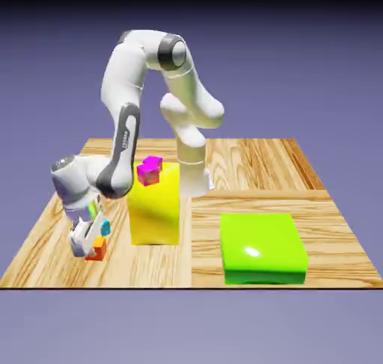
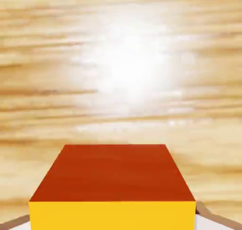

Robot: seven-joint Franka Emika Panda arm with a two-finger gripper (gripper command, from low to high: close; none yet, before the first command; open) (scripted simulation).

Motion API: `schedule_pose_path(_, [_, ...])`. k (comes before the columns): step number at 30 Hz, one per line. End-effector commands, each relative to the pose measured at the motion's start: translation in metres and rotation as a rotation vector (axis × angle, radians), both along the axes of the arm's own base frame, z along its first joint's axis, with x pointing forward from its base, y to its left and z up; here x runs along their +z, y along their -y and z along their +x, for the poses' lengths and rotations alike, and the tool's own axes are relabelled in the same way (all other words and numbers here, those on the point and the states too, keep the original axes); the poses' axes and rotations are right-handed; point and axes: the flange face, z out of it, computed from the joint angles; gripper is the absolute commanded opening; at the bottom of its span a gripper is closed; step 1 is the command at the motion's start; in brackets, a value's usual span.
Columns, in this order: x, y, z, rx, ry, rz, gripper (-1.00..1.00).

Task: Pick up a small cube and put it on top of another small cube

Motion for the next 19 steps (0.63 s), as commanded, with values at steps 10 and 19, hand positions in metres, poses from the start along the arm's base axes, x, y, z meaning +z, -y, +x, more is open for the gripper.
schedule_pose_path(10, [0.048, 0.023, -0.142, -0.249, -0.002, -0.001, -1.0])
schedule_pose_path(19, [0.006, 0.018, -0.139, -0.249, -0.001, 0.0, 1.0])
